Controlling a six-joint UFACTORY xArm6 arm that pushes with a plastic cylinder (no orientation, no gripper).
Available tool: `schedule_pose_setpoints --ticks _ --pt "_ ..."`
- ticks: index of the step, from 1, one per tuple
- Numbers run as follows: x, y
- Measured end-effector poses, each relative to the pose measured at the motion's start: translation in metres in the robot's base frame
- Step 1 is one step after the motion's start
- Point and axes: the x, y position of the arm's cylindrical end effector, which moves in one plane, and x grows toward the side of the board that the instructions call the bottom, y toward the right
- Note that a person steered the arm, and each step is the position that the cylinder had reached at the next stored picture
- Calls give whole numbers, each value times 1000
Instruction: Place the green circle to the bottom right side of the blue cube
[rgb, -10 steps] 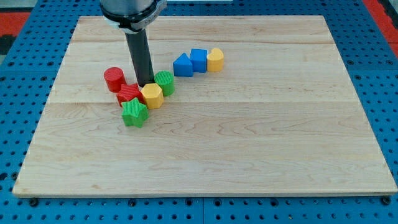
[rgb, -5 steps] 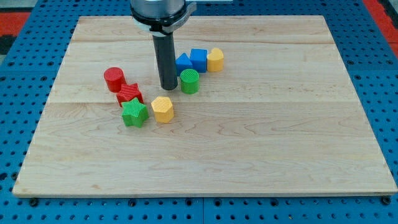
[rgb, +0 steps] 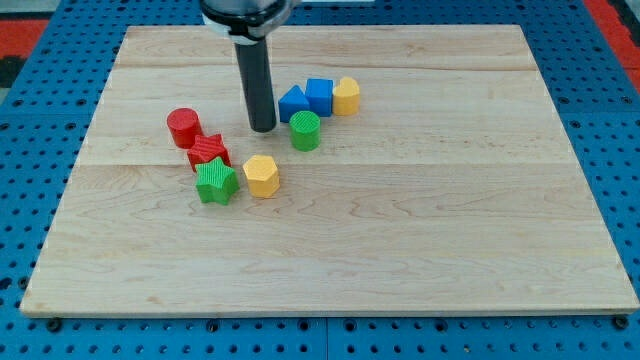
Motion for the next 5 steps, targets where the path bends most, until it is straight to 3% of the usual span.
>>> schedule_pose_setpoints --ticks 5 --pt "40 46"
